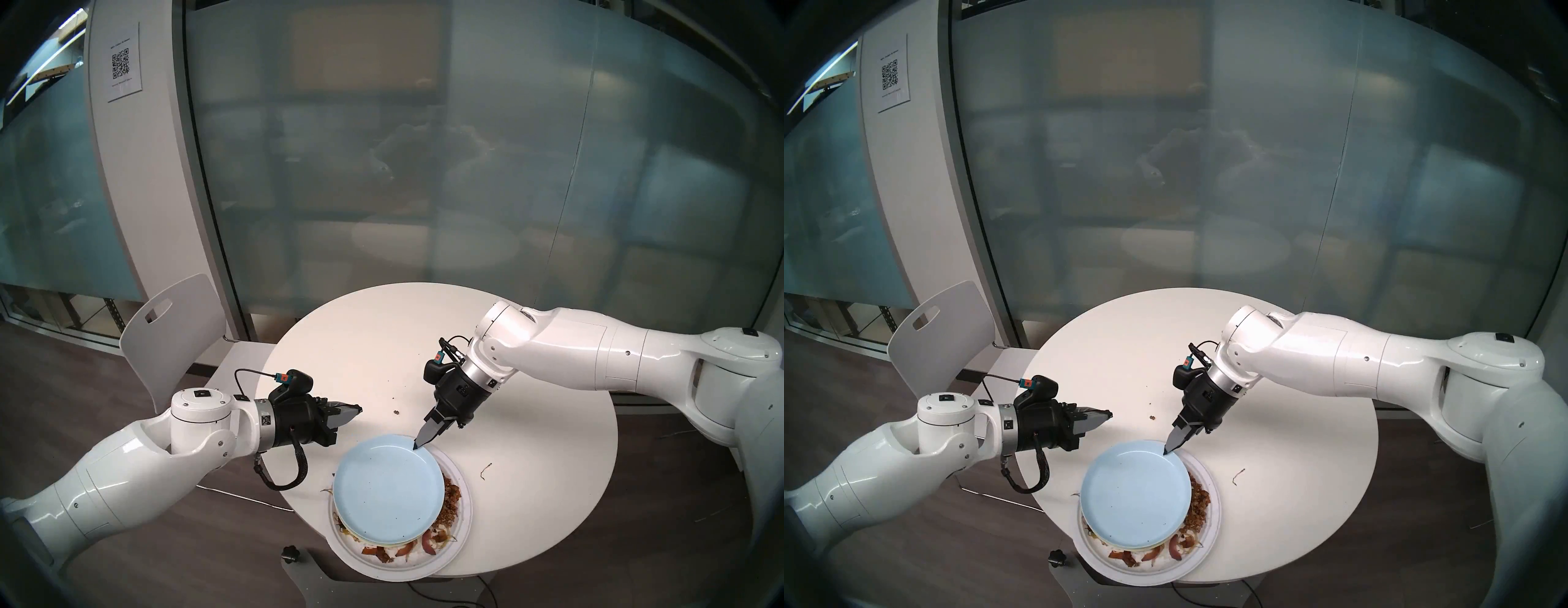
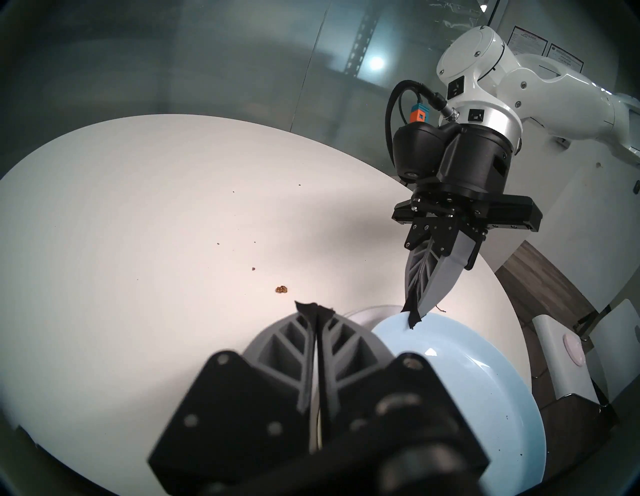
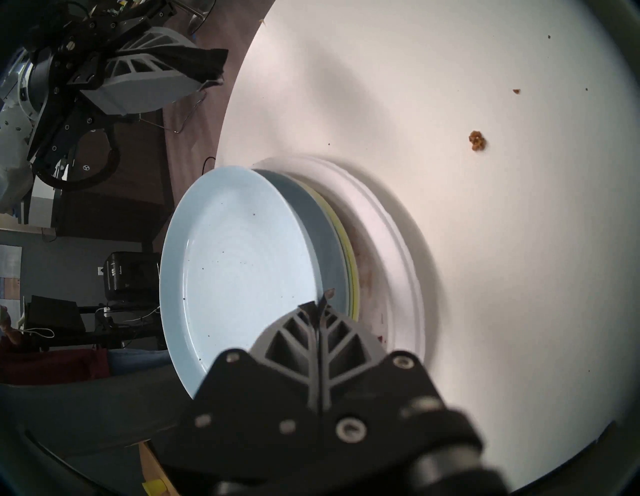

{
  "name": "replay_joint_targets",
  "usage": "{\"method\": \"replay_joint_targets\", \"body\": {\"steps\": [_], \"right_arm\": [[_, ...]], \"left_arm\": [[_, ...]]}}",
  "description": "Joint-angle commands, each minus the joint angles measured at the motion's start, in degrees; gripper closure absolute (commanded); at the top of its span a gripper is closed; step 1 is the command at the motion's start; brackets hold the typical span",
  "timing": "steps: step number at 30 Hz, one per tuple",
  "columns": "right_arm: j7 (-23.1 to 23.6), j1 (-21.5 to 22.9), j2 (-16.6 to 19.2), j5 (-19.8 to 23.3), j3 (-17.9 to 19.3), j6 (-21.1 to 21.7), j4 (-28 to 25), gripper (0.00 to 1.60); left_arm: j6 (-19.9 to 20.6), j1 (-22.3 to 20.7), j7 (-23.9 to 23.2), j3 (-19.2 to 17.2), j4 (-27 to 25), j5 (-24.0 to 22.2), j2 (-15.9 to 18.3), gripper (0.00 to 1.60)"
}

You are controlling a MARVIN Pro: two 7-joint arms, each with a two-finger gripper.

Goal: Stack the plates into one stack

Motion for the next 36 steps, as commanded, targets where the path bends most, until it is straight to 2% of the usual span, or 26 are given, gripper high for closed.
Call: {"method": "replay_joint_targets", "body": {"steps": [1,4,5,7,13,16,19,21,25,28,33,34,36], "right_arm": [[-0.3,1.7,0.3,1.1,0.9,-0.1,-0.8,1.60],[-0.4,1.7,0.5,1.6,1.4,-0.1,-1.2,1.60],[-0.5,1.8,0.6,1.7,1.4,-0.1,-1.3,1.17],[-0.3,2.0,0.8,1.8,1.5,-0.1,-1.5,0.91],[-0.8,2.2,1.3,2.3,1.7,-0.1,-2.1,0.90],[-1.2,2.0,1.9,2.8,2.1,-0.1,-2.6,0.82],[-1.5,2.1,2.6,3.3,2.4,-0.1,-3.3,0.19],[-1.7,2.1,3.3,3.7,2.6,-0.1,-4.1,0.05],[-3.1,1.7,5.9,5.3,3.7,-0.1,-6.7,0.00],[-4.1,1.4,9.5,6.8,4.7,-0.1,-9.1,0.00],[-4.2,1.5,12.7,7.8,4.5,-0.1,-9.1,0.00],[-4.1,1.6,12.4,8.1,4.3,-0.1,-8.0,0.00],[-4.6,1.4,14.4,8.6,4.7,-0.2,-8.7,0.00]], "left_arm": [[-0.4,-0.2,0.1,-0.5,-1.0,-0.1,0.0,1.28],[-0.4,-0.2,0.1,-0.5,-1.0,-0.1,0.0,1.28],[-0.4,-0.2,0.1,-0.5,-1.0,-0.1,0.0,1.28],[-0.4,-0.2,0.1,-0.5,-1.0,-0.1,0.0,1.28],[-0.5,-0.2,0.1,-0.4,-1.0,-0.1,0.0,1.28],[-0.5,-0.2,0.1,-0.4,-1.0,-0.1,0.0,1.28],[-0.5,-0.2,0.1,-0.4,-1.0,-0.1,0.0,1.28],[-0.5,-0.2,0.1,-0.4,-1.0,-0.1,0.0,1.28],[-0.5,-0.2,0.1,-0.4,-1.0,-0.1,0.0,1.28],[-0.4,-0.3,0.0,-0.4,-0.9,-0.1,0.0,1.28],[-0.4,-0.4,0.0,-0.3,-0.8,-0.1,0.0,1.28],[-0.4,-0.4,0.0,-0.3,-0.8,-0.1,0.0,1.28],[-0.4,-0.4,0.0,-0.3,-0.8,-0.1,0.0,1.28]]}}
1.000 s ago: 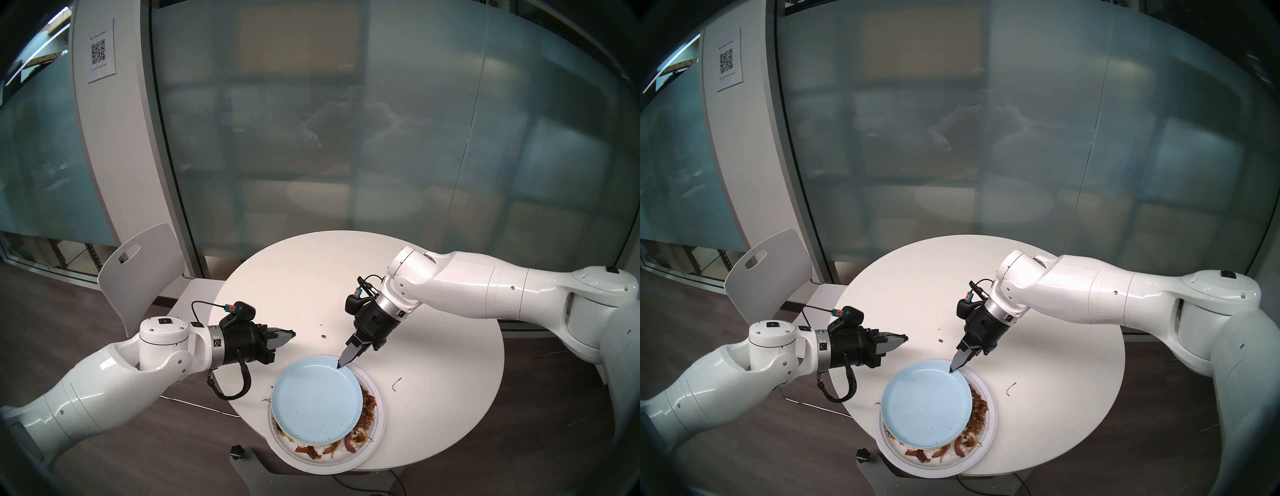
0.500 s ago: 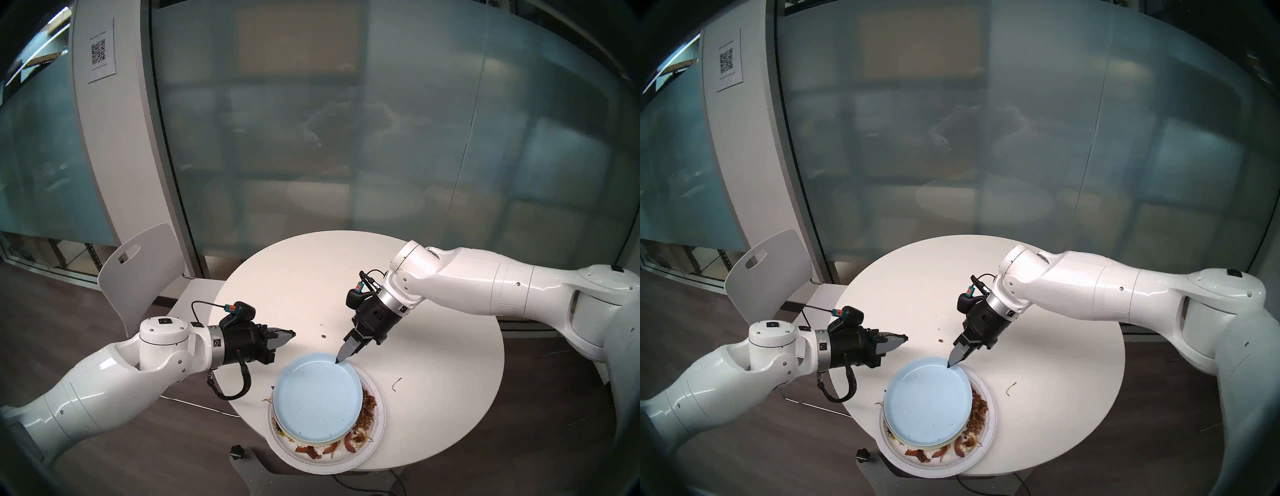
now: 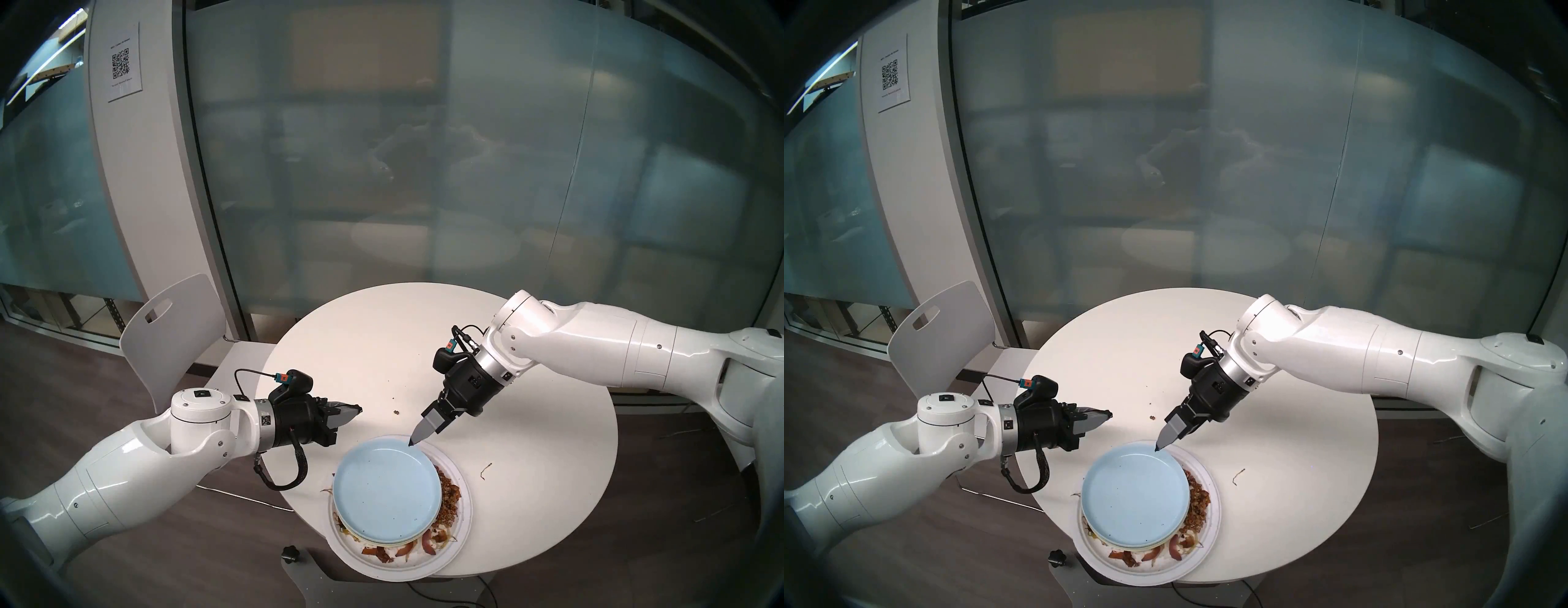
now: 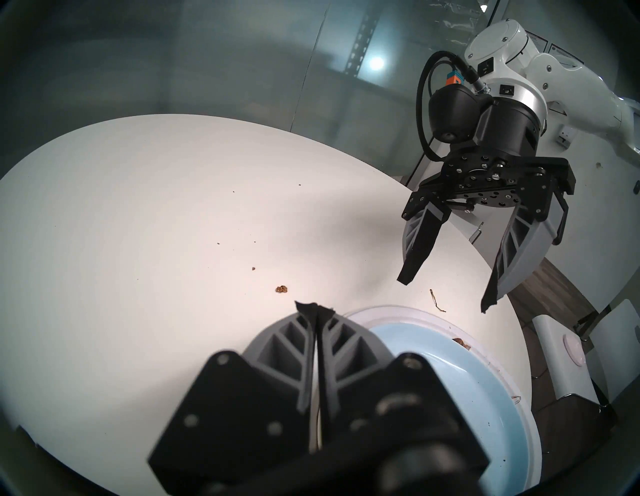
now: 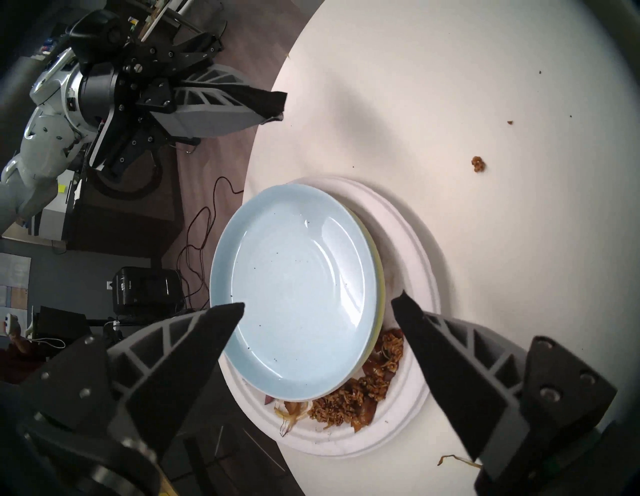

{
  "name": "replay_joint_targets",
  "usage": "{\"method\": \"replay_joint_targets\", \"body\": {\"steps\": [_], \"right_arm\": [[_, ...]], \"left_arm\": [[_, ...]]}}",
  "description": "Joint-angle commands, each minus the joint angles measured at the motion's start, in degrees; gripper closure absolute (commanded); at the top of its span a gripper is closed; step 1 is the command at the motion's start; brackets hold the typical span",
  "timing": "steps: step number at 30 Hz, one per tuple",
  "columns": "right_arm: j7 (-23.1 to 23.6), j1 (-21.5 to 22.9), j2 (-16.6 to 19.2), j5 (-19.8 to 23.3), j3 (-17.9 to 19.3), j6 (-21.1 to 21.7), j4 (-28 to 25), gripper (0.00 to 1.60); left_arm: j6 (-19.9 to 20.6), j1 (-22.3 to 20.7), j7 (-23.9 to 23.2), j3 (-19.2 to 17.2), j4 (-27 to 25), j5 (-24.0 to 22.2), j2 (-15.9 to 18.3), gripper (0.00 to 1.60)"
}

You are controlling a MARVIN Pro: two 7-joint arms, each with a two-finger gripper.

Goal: Stack the plates into one stack

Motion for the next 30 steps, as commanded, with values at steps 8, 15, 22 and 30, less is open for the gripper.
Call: {"method": "replay_joint_targets", "body": {"steps": [8,15,22,30], "right_arm": [[-1.6,0.5,11.4,4.2,2.4,-2.0,-0.3,0.00],[-2.7,1.0,16.5,5.6,4.0,-3.9,-0.5,0.00],[-3.4,1.1,20.2,6.8,5.2,-5.2,-0.3,0.00],[-4.0,0.4,26.4,8.6,6.4,-7.5,-4.8,0.00]], "left_arm": [[-0.3,-0.5,-0.1,-0.3,-0.7,-0.1,-0.1,1.28],[-0.3,-0.5,-0.1,-0.2,-0.7,-0.1,-0.1,1.28],[-0.3,-0.6,-0.1,-0.2,-0.7,-0.1,-0.1,1.28],[-0.3,-0.6,-0.1,-0.2,-0.7,-0.1,0.0,1.28]]}}
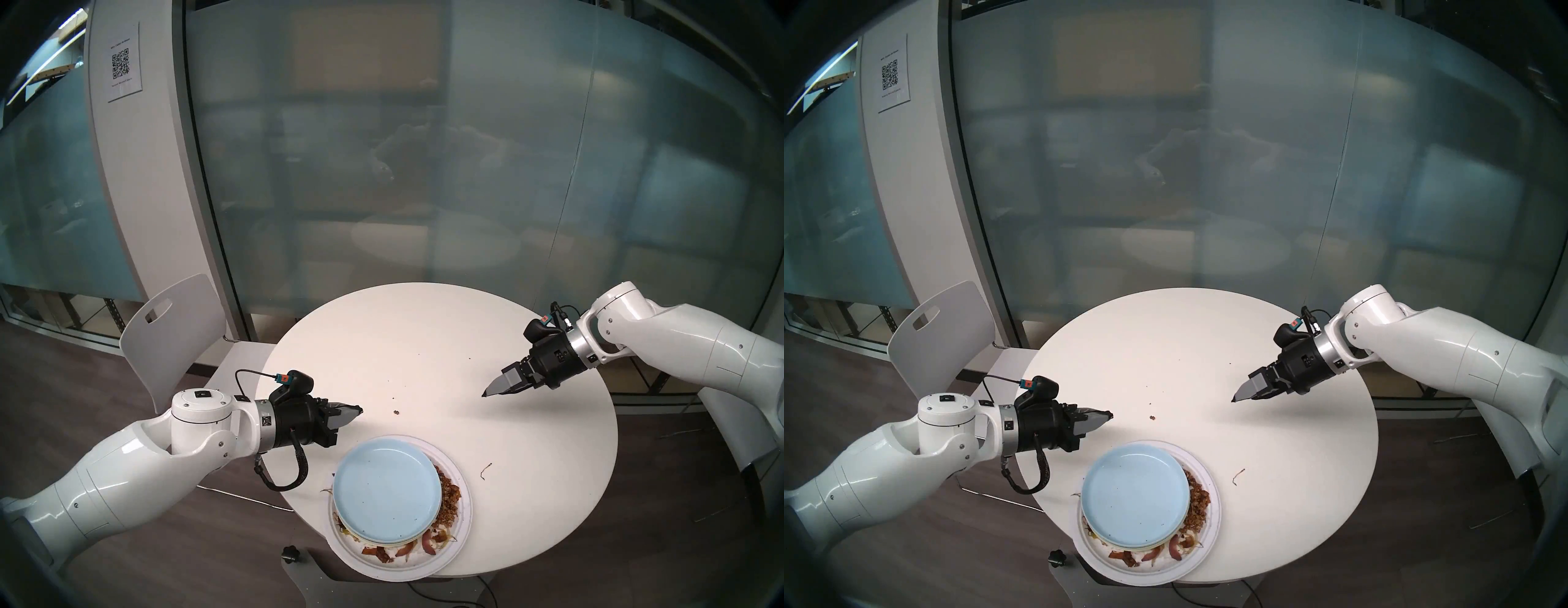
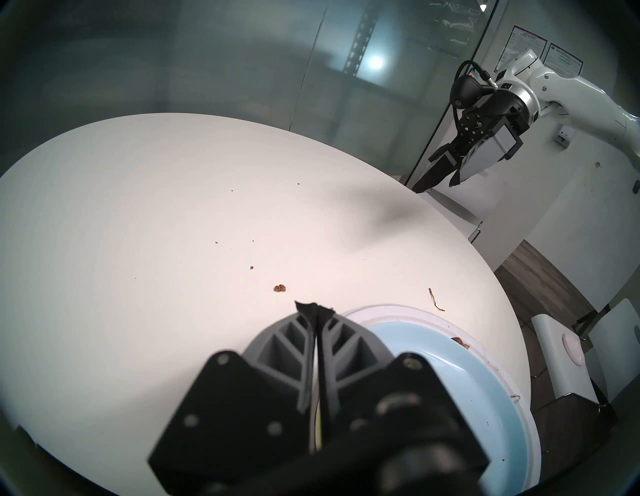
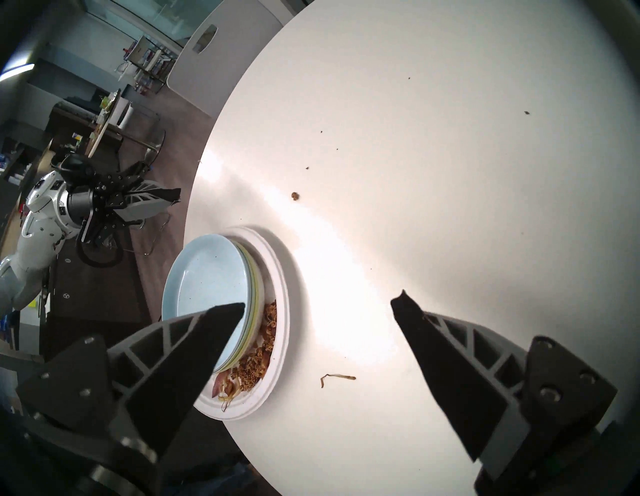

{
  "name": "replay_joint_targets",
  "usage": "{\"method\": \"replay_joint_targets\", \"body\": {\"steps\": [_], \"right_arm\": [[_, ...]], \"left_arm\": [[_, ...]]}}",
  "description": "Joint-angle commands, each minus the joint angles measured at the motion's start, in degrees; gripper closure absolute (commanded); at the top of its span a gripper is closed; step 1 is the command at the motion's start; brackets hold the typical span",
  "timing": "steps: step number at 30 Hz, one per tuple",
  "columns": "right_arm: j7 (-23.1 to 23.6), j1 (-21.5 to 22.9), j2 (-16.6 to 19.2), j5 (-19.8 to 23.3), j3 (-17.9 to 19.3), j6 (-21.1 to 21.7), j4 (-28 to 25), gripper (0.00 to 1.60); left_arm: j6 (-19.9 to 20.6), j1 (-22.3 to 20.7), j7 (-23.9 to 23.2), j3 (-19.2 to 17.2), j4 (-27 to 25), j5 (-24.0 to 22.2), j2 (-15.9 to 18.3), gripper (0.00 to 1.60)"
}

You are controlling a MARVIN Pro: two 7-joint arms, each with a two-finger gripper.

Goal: Stack the plates into one stack

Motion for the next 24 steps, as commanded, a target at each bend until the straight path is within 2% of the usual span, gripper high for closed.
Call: {"method": "replay_joint_targets", "body": {"steps": [1,2,11,24], "right_arm": [[0.2,0.4,5.7,2.0,1.8,-1.9,-2.9,0.00],[0.0,0.3,7.1,2.4,1.9,-2.5,-4.2,0.00],[-2.5,-0.9,13.1,4.7,2.5,-6.3,-10.7,0.00],[-8.8,-2.5,16.4,9.1,2.7,-11.8,-15.5,0.00]], "left_arm": [[-0.3,-0.4,-0.1,-0.4,-0.7,-0.1,0.0,1.28],[-0.3,-0.4,-0.1,-0.4,-0.7,-0.1,0.0,1.28],[-0.4,-0.4,0.0,-0.5,-0.8,-0.1,0.0,1.28],[-0.5,-0.3,0.1,-0.5,-0.9,-0.2,0.1,1.28]]}}
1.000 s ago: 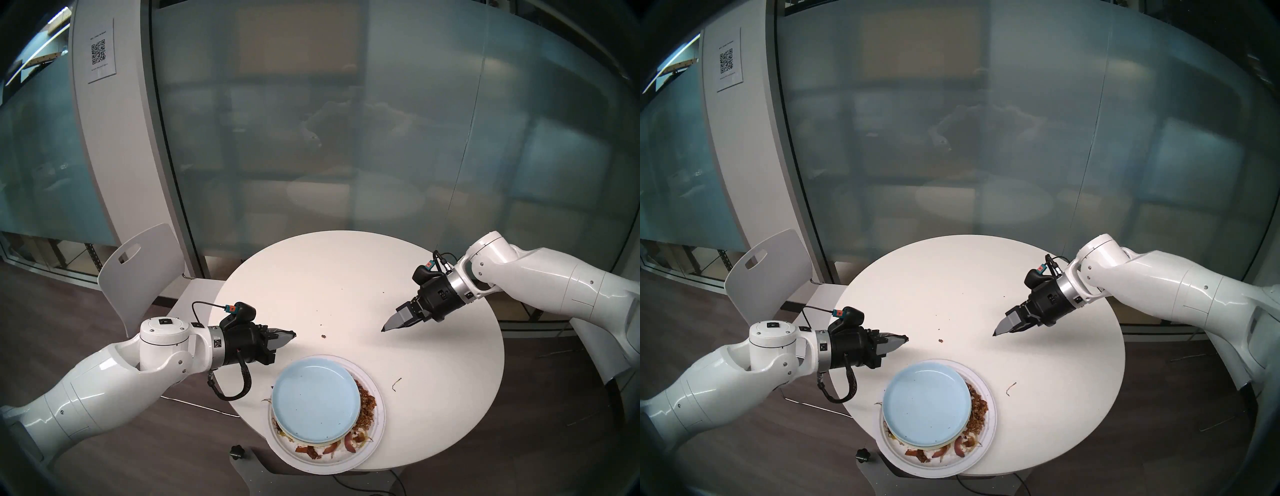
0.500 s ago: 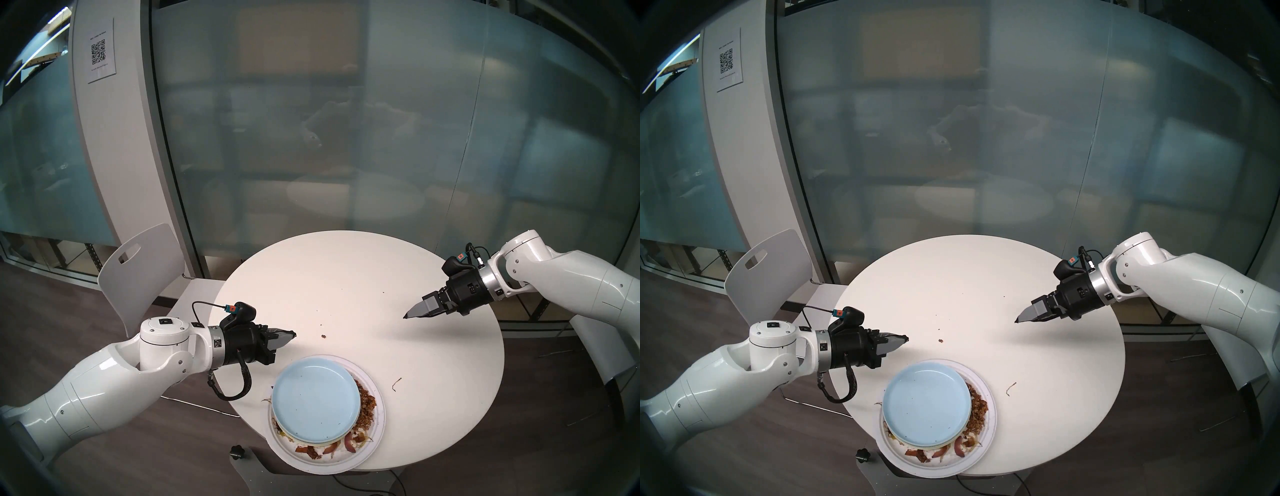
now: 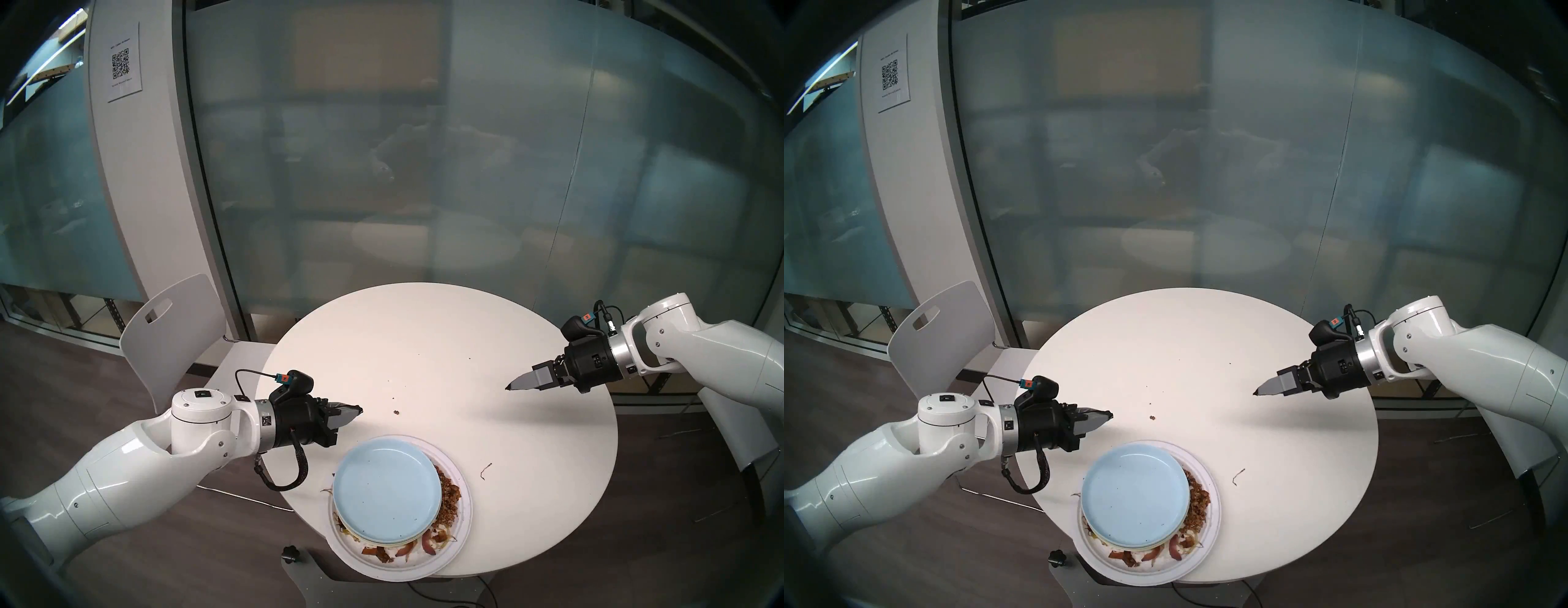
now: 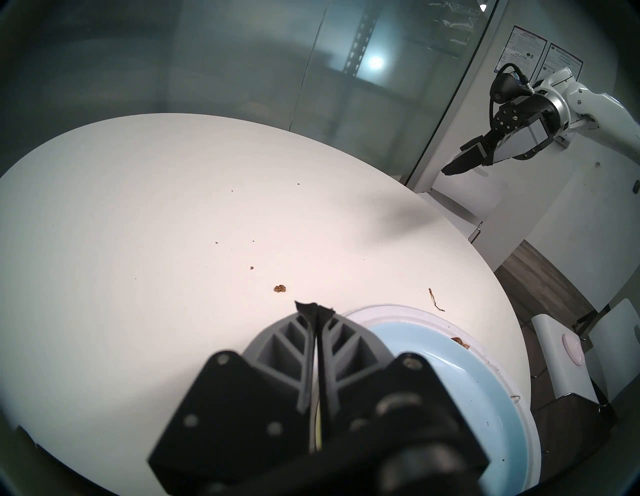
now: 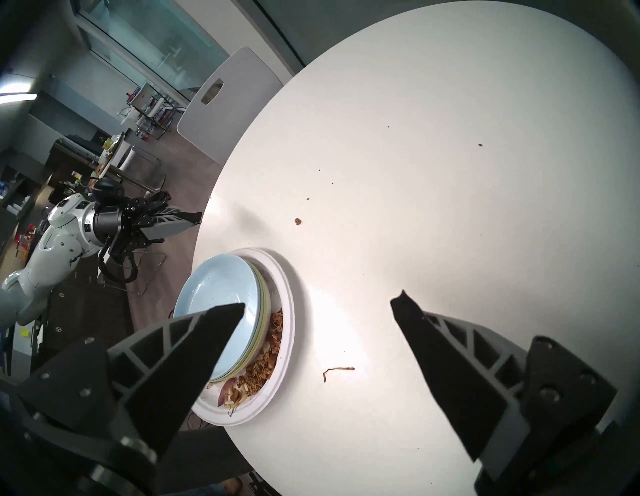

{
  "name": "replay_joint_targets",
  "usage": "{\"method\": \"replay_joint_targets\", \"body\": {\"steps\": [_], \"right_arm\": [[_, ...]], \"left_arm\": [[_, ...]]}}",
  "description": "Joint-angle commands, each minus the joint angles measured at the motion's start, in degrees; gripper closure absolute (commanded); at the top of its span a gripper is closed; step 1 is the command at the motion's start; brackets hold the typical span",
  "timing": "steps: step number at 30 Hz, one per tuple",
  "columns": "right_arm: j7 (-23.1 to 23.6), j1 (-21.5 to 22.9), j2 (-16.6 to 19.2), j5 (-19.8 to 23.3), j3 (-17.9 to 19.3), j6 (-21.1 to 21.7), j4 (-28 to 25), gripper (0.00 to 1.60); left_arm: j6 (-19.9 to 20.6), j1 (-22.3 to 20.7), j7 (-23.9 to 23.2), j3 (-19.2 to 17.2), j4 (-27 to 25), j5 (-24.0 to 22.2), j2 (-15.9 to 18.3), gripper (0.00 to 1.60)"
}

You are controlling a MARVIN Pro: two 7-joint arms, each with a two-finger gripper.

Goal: Stack the plates into one stack

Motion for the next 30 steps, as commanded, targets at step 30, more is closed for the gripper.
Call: {"method": "replay_joint_targets", "body": {"steps": [30], "right_arm": [[-6.6,-1.3,5.1,5.6,1.5,-5.7,-5.8,0.00]], "left_arm": [[-0.6,-0.2,0.2,-0.5,-1.0,-0.2,0.1,1.28]]}}
